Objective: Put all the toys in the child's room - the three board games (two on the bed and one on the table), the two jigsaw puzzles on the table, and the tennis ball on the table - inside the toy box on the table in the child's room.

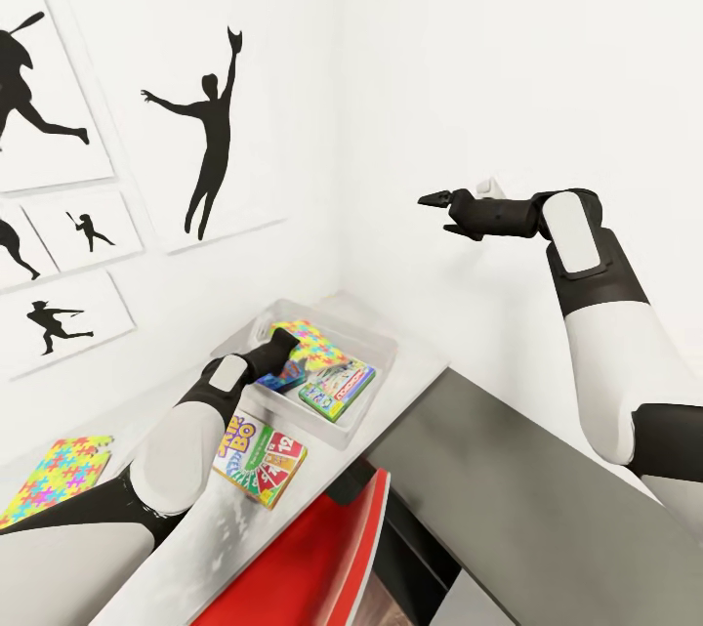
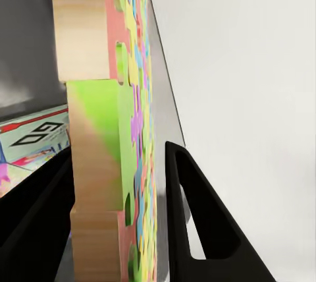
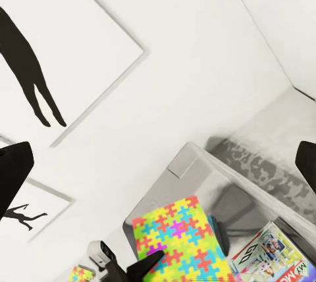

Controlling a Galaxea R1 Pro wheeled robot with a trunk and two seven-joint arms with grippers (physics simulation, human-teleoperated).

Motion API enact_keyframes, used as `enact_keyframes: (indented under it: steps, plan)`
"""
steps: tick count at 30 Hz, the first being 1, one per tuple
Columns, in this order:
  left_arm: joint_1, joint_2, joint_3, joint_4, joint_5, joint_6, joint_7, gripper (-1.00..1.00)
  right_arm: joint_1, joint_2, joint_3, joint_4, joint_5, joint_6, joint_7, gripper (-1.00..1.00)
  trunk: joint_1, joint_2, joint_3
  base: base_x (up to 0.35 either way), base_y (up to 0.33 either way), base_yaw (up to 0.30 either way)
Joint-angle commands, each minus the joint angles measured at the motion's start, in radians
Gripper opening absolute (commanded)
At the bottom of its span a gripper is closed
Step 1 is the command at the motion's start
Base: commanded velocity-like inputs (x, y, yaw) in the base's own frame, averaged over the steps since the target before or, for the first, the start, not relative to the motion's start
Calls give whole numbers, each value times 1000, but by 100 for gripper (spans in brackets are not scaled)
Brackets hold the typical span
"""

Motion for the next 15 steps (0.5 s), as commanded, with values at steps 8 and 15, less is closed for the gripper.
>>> enact_keyframes:
  steps: [8, 15]
  plan:
    - [-1, -2, 8, 0, 3, -16, 42, -100, -1, 1, 0, 0, 7, 3, 8, 100, 1, -2, -2, 0, 0, 0]
    - [-1, -3, 11, 3, 4, -18, 103, -100, -1, 1, 0, 0, 7, 3, 8, 100, 1, -2, -2, 0, 0, 0]
